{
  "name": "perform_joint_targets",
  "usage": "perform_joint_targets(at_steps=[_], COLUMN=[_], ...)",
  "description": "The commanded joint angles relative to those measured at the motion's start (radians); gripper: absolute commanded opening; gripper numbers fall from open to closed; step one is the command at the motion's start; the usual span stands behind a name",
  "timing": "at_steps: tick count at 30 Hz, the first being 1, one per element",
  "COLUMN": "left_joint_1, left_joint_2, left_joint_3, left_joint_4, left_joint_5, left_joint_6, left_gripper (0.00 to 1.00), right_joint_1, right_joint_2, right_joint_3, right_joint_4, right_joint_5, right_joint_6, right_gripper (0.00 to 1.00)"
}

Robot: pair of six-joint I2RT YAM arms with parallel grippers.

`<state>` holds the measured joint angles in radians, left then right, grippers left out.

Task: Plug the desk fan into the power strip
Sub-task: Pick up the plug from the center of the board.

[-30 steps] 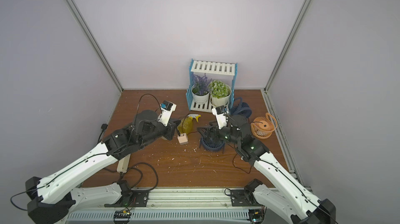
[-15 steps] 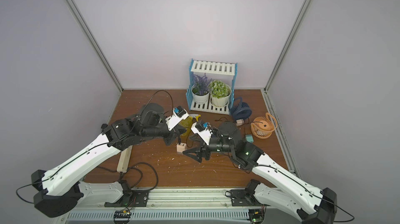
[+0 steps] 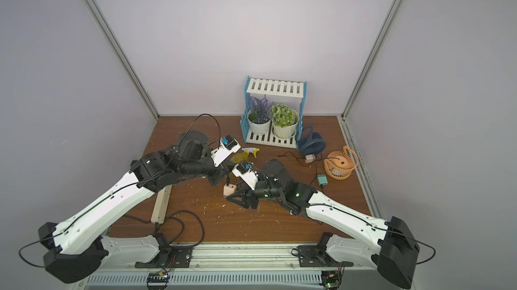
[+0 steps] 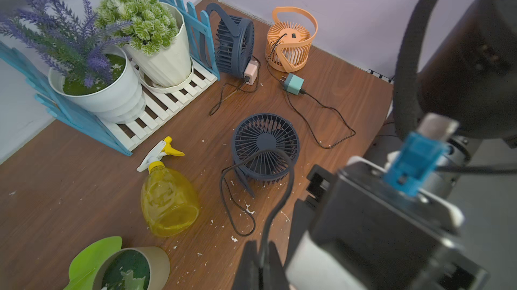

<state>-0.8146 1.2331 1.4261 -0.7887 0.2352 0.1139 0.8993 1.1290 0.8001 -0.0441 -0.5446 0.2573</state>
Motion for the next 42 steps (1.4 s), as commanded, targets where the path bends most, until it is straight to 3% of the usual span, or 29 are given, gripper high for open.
perform_joint_targets(at_steps=[1,6,7,8,9,10,12,15,17,21,24,37,42], left_joint_1=[0.009,0.012,0.011,0.012,0.012,0.012,0.013,0.014,0.014,-0.006,-0.033,-0.037,-0.036], left_joint_2=[-0.011,-0.012,-0.015,-0.020,-0.031,-0.046,-0.096,-0.196,-0.249,-0.329,-0.349,-0.277,-0.263], left_joint_3=[0.017,0.008,0.007,0.001,-0.013,-0.035,-0.113,-0.270,-0.362,-0.498,-0.558,-0.579,-0.570], left_joint_4=[-0.001,0.003,0.005,0.014,0.034,0.065,0.169,0.316,0.382,0.479,0.529,0.701,0.686], left_joint_5=[0.018,0.008,0.003,-0.009,-0.029,-0.064,-0.184,-0.337,-0.410,-0.395,-0.353,-0.263,-0.262], left_joint_6=[0.025,0.014,0.004,-0.010,-0.034,-0.061,-0.130,-0.165,-0.138,-0.027,0.036,0.071,0.064], left_gripper=[0.00,0.01,0.10,0.31,0.63,0.83,0.99,0.99,0.99,0.99,0.99,0.99,0.83], right_joint_1=[0.008,0.007,0.006,0.006,0.006,0.006,0.004,-0.002,-0.008,-0.010,-0.011,-0.011,-0.009], right_joint_2=[-0.005,-0.062,-0.067,-0.071,-0.074,-0.074,-0.075,-0.071,-0.067,-0.060,-0.060,-0.032,0.004], right_joint_3=[-0.007,-0.074,-0.089,-0.103,-0.113,-0.123,-0.144,-0.158,-0.156,-0.115,-0.109,-0.127,-0.090], right_joint_4=[0.050,0.145,0.171,0.197,0.224,0.247,0.317,0.402,0.429,0.390,0.404,0.526,0.514], right_joint_5=[0.014,0.062,0.073,0.083,0.093,0.108,0.169,0.254,0.333,0.489,0.541,0.469,0.394], right_joint_6=[0.031,0.068,0.082,0.095,0.104,0.120,0.162,0.224,0.274,0.340,0.380,0.483,0.500], right_gripper=[0.40,0.19,0.16,0.14,0.13,0.12,0.09,0.09,0.15,0.16,0.14,0.11,0.11])
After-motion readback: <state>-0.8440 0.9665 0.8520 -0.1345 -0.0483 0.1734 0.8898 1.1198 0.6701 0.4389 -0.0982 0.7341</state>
